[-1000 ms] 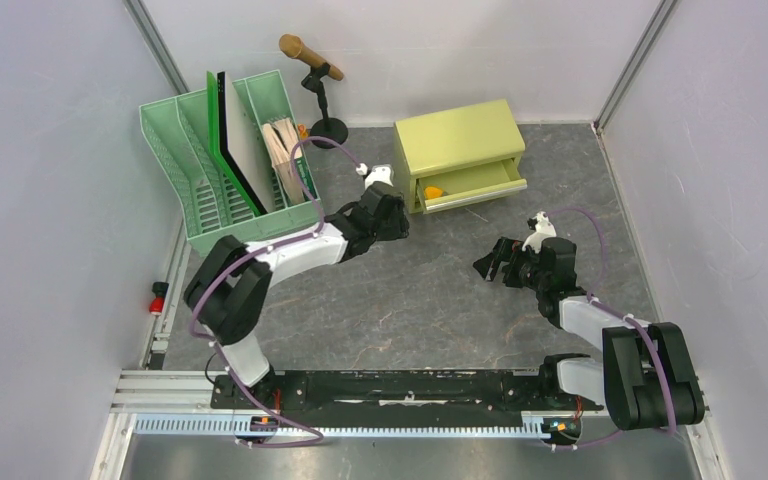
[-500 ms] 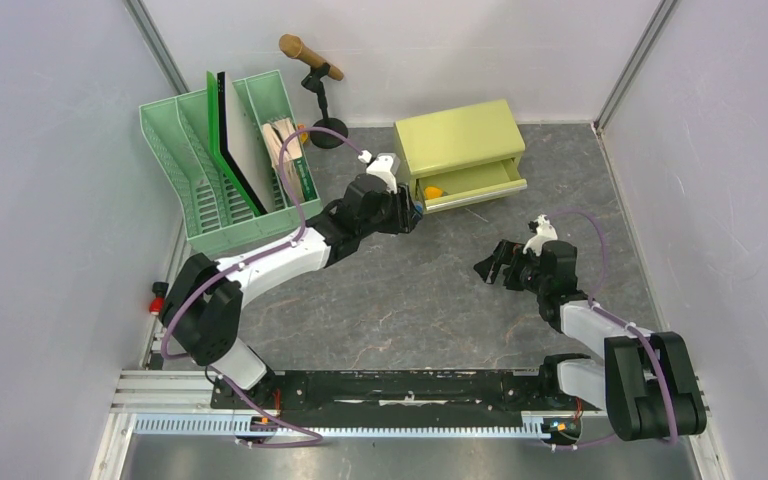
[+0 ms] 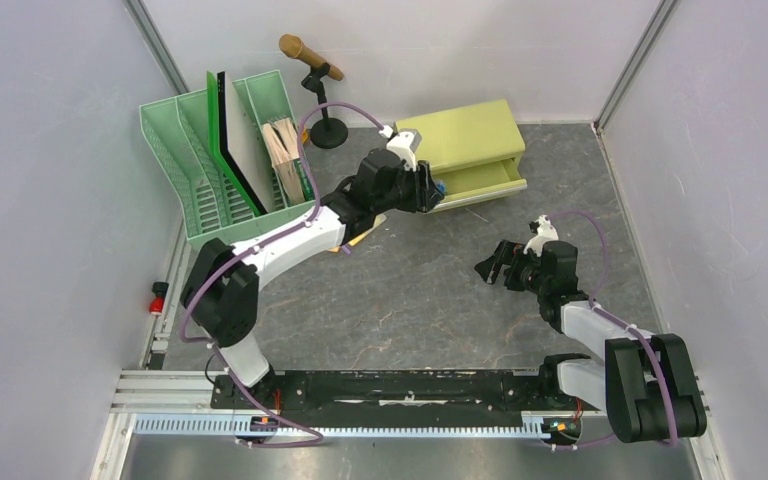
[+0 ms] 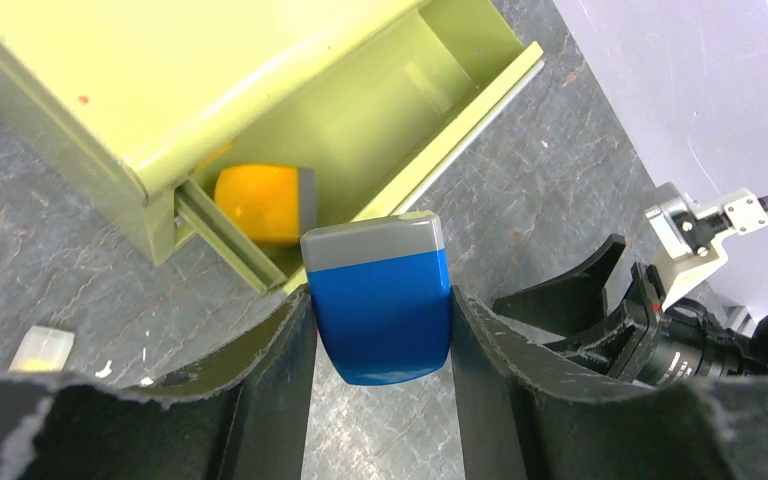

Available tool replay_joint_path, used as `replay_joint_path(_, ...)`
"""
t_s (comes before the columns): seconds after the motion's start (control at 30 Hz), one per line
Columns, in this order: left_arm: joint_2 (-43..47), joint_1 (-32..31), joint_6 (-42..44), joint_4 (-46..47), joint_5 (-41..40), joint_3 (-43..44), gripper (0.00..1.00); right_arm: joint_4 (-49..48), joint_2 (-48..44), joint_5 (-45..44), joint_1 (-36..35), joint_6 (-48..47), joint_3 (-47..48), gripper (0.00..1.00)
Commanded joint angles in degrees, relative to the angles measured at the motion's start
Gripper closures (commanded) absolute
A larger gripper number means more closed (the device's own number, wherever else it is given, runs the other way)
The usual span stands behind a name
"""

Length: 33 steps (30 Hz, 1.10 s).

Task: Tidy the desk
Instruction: Pick up the stationery from the center of the board, then place the stationery in the drawer.

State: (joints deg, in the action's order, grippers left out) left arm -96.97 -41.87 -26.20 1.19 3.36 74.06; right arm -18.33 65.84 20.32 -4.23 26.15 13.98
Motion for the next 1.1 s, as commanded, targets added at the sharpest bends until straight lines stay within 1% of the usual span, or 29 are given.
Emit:
replay_joint_path(0.0, -3.05, 0.12, 2.9, -0.92, 1.49, 5.92, 0.62, 0.86, 0.53, -1.48, 0.36, -0.31, -0.49, 0.02)
replay_joint_path(0.13, -6.33, 0.09, 2.5, -3.88, 1.31, 10.24, 0.61, 0.84, 0.38, -1.42, 0.41, -0.58, -0.44, 0.02)
replay_joint_path(0.23, -8.69, 0.03, 1.83, -5.67, 0.05, 13.38, 0.56, 0.56, 0.6, -1.41, 0.36, -0.68, -0.61, 0.02)
replay_joint_path(0.4, -12.3, 0.03, -0.17, -8.0, -2.68, 17.77, 0.58, 1.32, 1.49, -1.25, 0.61, -1.3, -0.03, 0.02)
replay_joint_path(0.83, -16.73, 0.03, -7.77, -8.49, -9.76, 20.23, 0.57, 0.89, 1.83, -1.33, 0.7, -0.68, -0.22, 0.02)
replay_joint_path(1.07, -18.22, -0.23, -13.07, -8.92, -12.59, 21.9, 0.53, 0.94, 2.14, -1.27, 0.73, -0.84, -0.18, 0.02)
